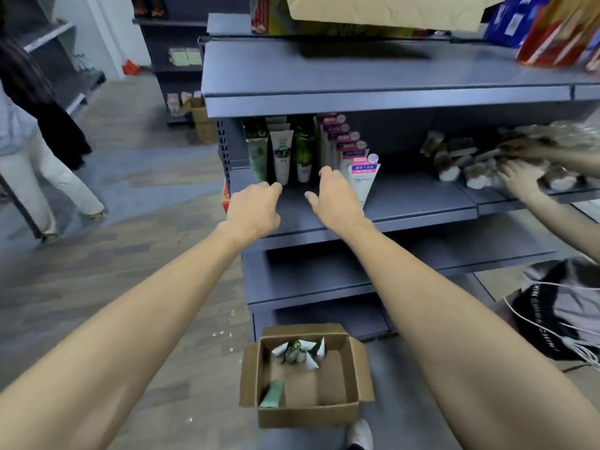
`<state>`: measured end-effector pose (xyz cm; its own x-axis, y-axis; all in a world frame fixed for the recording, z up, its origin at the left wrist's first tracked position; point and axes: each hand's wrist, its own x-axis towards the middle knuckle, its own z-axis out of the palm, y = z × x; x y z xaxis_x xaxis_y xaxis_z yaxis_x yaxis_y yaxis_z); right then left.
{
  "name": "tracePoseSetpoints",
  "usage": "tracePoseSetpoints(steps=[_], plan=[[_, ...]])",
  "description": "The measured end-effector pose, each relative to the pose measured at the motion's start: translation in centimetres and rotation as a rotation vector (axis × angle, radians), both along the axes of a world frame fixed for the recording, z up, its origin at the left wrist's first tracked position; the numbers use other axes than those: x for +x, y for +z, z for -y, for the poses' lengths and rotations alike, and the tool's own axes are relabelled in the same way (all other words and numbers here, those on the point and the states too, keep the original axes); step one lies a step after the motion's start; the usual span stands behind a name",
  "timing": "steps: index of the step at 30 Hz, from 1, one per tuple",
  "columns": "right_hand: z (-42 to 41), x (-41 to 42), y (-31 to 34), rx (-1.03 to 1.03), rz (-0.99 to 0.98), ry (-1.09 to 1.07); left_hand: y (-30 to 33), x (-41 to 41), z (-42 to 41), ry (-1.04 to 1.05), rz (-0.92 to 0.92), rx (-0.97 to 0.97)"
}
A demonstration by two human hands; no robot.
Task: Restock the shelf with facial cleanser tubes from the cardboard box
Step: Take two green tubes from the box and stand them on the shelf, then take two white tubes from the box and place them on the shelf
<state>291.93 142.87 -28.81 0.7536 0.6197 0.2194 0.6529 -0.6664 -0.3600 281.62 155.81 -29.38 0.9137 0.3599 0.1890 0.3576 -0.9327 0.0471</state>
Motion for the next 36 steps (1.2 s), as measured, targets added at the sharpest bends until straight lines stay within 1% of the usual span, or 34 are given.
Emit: tracePoseSetpoints(steps=[2,5,7,11,19,26,31,36], plan=[[1.0,-0.8,-0.8,-0.012,-0.015,0.019,-1.1,-0.8,1.3,0.016,0.003,-0.028],[3.2,-2.5,-3.9,-0.051,-0.059,0.040,-4.2,-2.3,3.5,0.069,-0.027,-0.111],[5.0,-3.4,-6.5,-0.089,-0.129,0.058,-6.6,-3.3,4.9,0.114,-0.074,-0.173],[7.8,-3.4,-10.0,-0.166,-0.221,0.075,-10.2,-4.6,6.8,0.183,-0.169,-0.206],[9.3,0.2,-12.2,-0.226,-0.208,0.201,-12.7,-3.2,10.1,0.306,-0.218,-0.242],[11.4,1.2,-17.7,-0.346,-0.286,0.334,-16.7,-3.2,13.9,0.438,-0.309,-0.331],[13.0,1.5,-21.3,-0.466,-0.406,0.336,-19.6,-5.5,14.5,0.533,-0.455,-0.407],[13.4,0.9,-23.6,-0.530,-0.451,0.303,-21.7,-6.9,13.4,0.530,-0.589,-0.458]])
